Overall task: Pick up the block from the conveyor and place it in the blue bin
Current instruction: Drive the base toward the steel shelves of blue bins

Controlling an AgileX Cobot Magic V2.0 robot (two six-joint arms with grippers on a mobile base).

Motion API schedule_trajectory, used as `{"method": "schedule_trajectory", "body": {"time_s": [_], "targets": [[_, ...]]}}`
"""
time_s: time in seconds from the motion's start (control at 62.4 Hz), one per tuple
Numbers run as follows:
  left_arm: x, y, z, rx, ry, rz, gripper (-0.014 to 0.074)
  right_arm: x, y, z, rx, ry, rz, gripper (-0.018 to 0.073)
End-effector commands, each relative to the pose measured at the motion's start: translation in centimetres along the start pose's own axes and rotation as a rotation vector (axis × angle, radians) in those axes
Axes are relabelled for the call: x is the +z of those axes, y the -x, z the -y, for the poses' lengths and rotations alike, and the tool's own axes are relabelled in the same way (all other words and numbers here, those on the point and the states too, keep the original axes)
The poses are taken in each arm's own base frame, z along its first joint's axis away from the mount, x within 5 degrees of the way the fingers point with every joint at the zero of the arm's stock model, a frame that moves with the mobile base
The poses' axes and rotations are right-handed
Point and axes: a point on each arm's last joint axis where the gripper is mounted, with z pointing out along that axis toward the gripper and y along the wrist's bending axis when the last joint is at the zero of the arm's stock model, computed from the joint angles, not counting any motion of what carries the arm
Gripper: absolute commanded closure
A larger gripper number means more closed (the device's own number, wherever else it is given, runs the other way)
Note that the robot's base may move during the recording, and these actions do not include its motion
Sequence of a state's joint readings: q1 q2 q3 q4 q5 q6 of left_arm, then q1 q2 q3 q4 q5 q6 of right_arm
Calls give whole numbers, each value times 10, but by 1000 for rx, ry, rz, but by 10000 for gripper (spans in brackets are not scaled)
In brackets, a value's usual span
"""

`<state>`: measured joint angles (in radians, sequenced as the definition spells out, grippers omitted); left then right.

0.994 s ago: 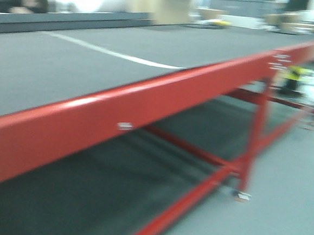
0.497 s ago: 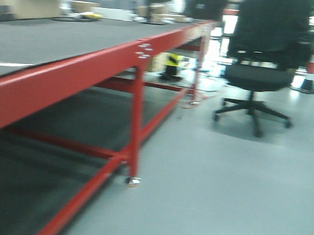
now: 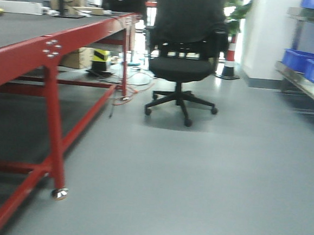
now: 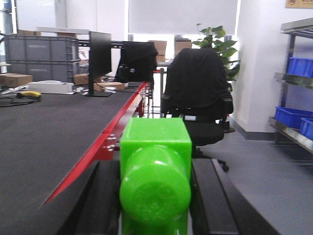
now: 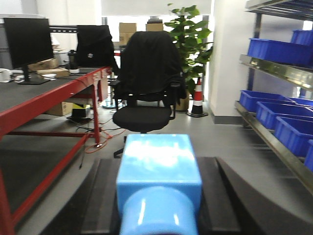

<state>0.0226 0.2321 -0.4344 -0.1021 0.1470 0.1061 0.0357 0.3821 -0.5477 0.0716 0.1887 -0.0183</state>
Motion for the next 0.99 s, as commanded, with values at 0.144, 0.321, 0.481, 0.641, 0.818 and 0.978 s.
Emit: {"method": "schedule_trajectory", "body": {"time_s": [0.144, 0.321, 0.481, 0.641, 0.818, 0.978], "targets": [[0, 1, 0, -12, -5, 15, 708, -2, 4, 0, -15, -1, 28, 713], [0, 1, 0, -12, -5, 15, 708, -2, 4, 0, -15, -1, 28, 713], [0, 1, 0, -12, -5, 15, 708, -2, 4, 0, -15, -1, 28, 713], [0, 1, 0, -12, -5, 15, 708, -2, 4, 0, -15, -1, 28, 713], [0, 1, 0, -12, -5, 15, 708, -2, 4, 0, -15, -1, 28, 713], [0, 1, 0, -12, -5, 15, 708, -2, 4, 0, -15, -1, 28, 713]]}}
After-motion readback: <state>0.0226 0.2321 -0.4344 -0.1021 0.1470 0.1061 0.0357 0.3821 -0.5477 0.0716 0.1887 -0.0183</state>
